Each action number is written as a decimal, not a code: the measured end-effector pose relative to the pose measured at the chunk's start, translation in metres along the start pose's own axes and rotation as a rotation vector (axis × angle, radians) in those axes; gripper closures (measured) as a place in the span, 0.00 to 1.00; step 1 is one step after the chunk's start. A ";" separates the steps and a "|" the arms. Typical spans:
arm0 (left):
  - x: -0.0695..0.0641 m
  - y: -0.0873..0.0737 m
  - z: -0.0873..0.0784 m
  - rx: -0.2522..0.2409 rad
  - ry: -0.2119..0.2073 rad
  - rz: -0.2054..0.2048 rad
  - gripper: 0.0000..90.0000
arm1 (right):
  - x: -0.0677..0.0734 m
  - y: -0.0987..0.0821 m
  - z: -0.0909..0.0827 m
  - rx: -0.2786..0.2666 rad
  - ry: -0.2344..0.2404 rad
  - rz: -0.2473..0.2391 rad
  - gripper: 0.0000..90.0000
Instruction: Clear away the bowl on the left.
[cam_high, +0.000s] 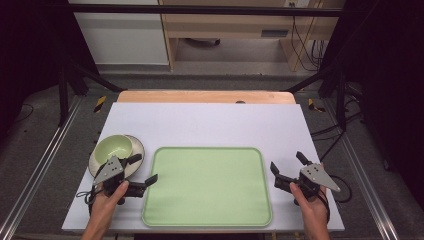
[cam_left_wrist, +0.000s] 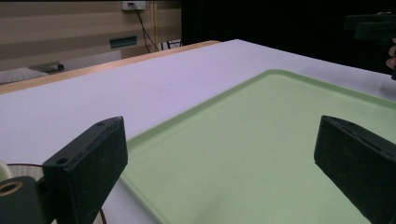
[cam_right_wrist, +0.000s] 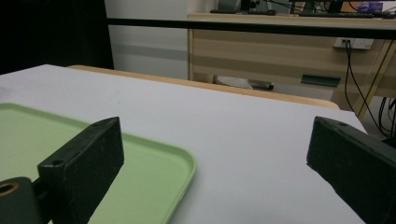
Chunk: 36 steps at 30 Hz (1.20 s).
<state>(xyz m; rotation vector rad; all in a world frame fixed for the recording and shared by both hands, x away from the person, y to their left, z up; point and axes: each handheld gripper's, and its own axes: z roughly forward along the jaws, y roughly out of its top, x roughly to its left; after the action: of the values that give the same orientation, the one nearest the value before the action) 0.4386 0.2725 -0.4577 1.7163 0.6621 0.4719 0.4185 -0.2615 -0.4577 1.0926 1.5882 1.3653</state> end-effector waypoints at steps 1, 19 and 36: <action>0.001 0.000 0.000 0.001 0.001 0.000 0.03 | 0.000 0.000 0.001 0.001 0.003 0.000 0.05; 0.006 0.018 -0.021 -0.064 0.067 -0.022 0.03 | 0.008 0.001 0.010 0.008 0.029 -0.026 0.05; 0.035 0.036 -0.055 -0.063 0.296 -0.081 0.02 | 0.008 0.002 0.006 0.010 0.029 -0.015 0.05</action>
<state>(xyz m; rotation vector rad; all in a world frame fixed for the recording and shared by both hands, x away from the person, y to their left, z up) 0.4369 0.3299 -0.4107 1.5676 0.9152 0.6901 0.4219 -0.2517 -0.4567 1.0699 1.6222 1.3704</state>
